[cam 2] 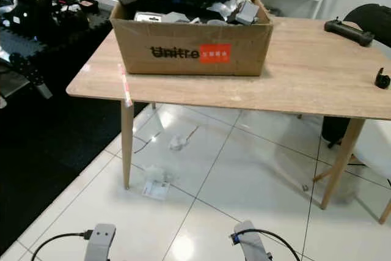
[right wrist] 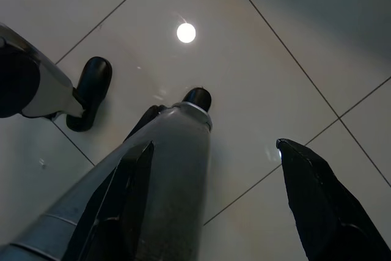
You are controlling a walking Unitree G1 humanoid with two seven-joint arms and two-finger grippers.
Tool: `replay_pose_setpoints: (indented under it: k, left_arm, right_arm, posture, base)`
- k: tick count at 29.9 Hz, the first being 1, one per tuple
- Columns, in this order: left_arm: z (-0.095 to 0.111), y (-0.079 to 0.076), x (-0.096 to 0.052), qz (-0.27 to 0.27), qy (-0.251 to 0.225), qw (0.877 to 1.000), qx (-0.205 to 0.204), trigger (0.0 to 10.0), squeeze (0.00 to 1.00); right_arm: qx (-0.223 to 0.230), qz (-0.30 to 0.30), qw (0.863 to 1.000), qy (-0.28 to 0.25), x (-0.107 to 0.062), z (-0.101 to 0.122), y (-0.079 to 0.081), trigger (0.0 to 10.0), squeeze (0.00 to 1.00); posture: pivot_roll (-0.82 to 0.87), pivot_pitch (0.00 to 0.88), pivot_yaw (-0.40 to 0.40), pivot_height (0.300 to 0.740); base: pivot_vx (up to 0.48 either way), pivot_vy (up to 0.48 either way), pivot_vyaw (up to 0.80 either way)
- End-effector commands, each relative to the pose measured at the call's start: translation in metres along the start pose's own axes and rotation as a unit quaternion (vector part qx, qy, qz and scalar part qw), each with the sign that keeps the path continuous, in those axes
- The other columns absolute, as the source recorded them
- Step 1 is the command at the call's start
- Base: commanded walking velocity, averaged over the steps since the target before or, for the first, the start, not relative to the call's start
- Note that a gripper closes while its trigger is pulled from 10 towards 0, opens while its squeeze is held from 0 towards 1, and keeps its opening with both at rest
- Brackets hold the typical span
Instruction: Picking trash to rubbish bin
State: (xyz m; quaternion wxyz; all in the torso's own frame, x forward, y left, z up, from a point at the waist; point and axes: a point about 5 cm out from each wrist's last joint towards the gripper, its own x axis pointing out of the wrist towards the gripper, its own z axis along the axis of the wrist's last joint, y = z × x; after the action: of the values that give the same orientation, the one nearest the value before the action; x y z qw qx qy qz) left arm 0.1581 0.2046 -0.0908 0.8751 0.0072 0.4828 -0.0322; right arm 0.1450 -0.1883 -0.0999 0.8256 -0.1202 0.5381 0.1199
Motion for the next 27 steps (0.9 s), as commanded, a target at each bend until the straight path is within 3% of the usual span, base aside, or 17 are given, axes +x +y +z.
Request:
replay_pose_setpoints:
  k: [1,15,27]
  left_arm:
    - [-0.005,-0.004,0.000,-0.005,0.008,1.000,0.000,10.0,0.00]
    - [0.000,0.002,0.000,0.005,0.005,1.000,0.017,10.0,0.00]
    - [-0.003,0.004,-0.001,0.010,0.007,1.000,0.014,10.0,0.00]
  right_arm:
    - [-0.001,-0.002,0.998,0.056,-0.005,-0.031,-0.002,10.0,0.00]
    - [-0.003,0.012,0.999,0.040,0.003,-0.010,0.020,10.0,0.00]
    - [-0.015,0.006,0.998,0.055,-0.002,-0.027,0.009,10.0,0.00]
  posture:
    - [0.06,0.096,-0.020,0.740]
    - [0.07,0.085,-0.003,0.740]
    - [0.10,0.073,-0.012,0.740]
  base:
    - [0.000,0.000,0.00]
    - [0.000,0.000,0.00]
    - [0.000,0.000,0.00]
